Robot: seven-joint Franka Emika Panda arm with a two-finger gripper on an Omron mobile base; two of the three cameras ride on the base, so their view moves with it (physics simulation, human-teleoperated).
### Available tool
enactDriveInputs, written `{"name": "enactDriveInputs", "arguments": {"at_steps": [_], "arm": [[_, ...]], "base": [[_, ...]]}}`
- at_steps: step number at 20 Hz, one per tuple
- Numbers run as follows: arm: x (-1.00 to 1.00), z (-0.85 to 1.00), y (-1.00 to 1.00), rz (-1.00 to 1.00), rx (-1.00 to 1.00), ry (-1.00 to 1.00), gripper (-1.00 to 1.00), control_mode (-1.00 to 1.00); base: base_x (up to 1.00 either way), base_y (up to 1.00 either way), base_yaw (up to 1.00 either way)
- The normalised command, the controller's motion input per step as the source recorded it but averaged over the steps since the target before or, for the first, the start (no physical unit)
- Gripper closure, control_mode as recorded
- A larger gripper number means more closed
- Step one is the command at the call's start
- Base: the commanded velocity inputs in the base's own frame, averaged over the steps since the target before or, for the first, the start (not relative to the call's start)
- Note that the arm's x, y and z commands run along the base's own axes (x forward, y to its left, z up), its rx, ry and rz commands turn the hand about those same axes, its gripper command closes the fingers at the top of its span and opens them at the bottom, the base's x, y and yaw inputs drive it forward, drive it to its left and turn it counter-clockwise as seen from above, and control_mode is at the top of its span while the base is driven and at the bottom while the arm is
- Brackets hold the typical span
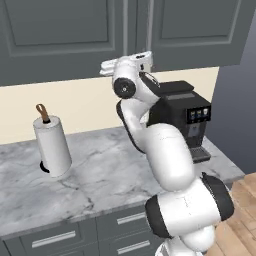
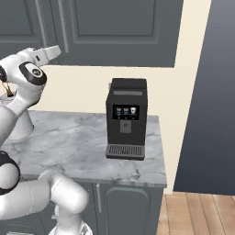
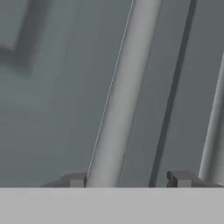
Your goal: Open the cabinet. Pick the dish brush and place it next to the sink. Then close the cabinet.
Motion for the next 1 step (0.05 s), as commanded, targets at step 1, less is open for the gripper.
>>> {"name": "enactDriveInputs", "arguments": {"at_steps": [1], "arm": [[1.0, 0.0, 0.0, -0.35, -0.05, 0.0, -1.0, -1.0]], "base": [[0.0, 0.0, 0.0]]}}
